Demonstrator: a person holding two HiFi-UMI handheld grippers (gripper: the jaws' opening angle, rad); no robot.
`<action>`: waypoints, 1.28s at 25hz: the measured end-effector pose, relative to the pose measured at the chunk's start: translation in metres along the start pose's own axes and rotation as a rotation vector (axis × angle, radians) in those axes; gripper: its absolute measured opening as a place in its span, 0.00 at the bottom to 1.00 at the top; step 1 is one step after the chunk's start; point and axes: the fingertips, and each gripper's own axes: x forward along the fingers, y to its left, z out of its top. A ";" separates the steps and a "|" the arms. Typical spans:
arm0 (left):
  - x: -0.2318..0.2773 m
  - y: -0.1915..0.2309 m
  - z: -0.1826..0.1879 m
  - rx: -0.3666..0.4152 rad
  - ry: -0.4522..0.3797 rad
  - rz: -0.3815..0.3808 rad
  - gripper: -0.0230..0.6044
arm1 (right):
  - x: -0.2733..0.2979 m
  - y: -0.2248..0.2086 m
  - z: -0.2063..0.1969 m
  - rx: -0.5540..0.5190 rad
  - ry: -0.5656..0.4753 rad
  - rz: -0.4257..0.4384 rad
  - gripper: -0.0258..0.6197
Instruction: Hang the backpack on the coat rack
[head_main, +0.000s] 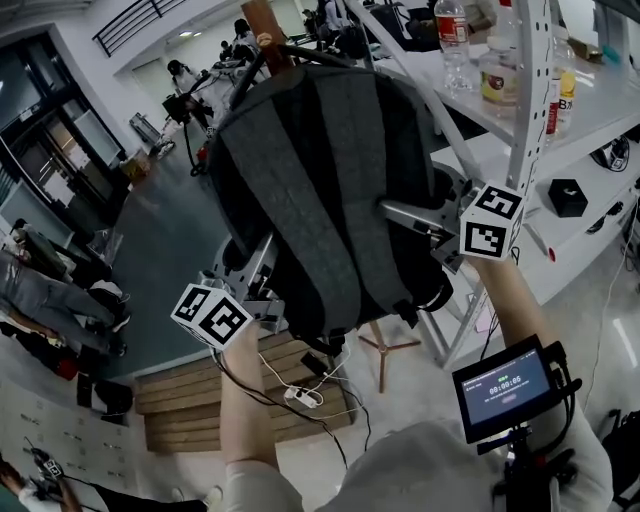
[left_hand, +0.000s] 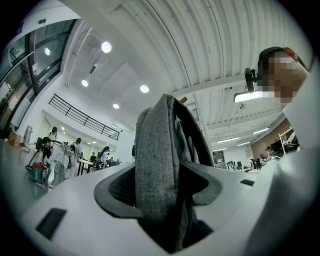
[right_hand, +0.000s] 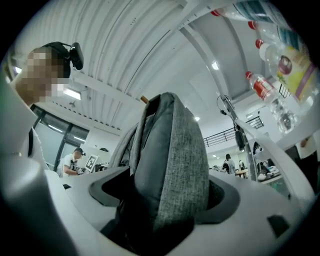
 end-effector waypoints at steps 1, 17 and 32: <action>-0.001 0.000 0.001 0.009 -0.004 0.001 0.41 | -0.004 -0.003 0.004 -0.011 -0.020 -0.020 0.64; -0.077 -0.083 0.069 0.283 -0.184 0.103 0.45 | -0.072 0.063 0.100 -0.196 -0.229 -0.223 0.66; -0.045 -0.148 -0.053 -0.085 -0.123 -0.251 0.05 | -0.099 0.085 0.005 0.128 -0.256 -0.132 0.33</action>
